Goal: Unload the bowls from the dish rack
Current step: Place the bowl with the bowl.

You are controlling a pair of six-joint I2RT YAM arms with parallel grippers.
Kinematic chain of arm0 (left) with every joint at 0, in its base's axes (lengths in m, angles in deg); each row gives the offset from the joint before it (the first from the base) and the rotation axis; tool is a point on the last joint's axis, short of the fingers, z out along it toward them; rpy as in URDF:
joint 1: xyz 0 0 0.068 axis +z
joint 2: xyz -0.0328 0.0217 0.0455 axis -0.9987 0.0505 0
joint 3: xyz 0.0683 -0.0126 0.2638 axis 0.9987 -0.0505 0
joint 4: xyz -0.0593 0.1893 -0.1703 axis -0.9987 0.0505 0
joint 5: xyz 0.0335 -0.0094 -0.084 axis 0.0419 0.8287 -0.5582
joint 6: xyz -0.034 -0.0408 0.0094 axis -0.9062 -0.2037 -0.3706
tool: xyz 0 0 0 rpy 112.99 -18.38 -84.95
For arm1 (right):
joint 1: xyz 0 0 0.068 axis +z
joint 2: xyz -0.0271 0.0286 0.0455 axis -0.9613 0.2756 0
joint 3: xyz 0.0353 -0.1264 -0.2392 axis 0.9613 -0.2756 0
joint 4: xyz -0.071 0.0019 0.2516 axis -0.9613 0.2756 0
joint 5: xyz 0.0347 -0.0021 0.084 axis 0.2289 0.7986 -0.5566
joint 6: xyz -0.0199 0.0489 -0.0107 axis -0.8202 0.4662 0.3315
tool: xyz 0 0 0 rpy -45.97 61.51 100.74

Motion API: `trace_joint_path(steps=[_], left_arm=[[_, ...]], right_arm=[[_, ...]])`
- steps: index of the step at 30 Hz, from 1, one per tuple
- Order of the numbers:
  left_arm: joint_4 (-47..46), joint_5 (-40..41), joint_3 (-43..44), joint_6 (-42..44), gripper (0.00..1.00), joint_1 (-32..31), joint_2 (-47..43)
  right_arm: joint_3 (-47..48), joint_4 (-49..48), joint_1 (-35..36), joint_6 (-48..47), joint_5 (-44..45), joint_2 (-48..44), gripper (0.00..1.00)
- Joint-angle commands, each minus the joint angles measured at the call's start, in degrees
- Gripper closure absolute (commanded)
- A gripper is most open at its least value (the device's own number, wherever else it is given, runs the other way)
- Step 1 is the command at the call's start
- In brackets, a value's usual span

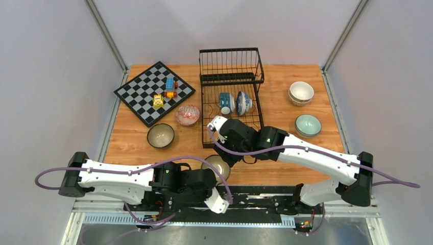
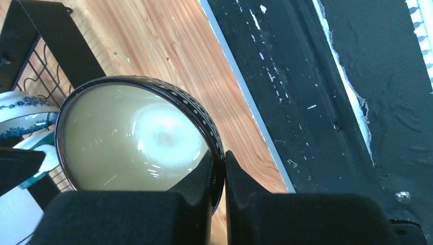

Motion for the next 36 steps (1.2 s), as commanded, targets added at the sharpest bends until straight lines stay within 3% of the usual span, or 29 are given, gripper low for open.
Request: trace_joint_path(steps=[1, 16, 28, 32, 36], left_arm=[[-2.09, 0.39, 3.1, -0.24, 1.0, -0.59, -1.18], [-2.13, 1.14, 3.18, -1.56, 1.0, -0.78, -1.42], [-2.3, 1.66, 3.46, -2.32, 1.0, -0.83, -0.98], [-2.79, 1.92, 3.43, -3.13, 1.0, -0.87, -0.93], [-3.88, 2.98, 3.46, -4.63, 1.0, -0.85, -0.5]], right_arm=[[-0.1, 1.14, 1.32, 0.13, 2.48, 1.74, 0.42], [-1.31, 1.15, 3.46, 0.37, 3.01, 5.6, 0.49], [-2.01, 1.17, 3.71, 0.32, 3.72, 7.3, 0.67], [-2.03, 1.17, 3.76, 0.32, 3.92, 7.57, 0.77], [-1.82, 1.19, 3.72, 0.47, 4.58, 7.46, 0.99]])
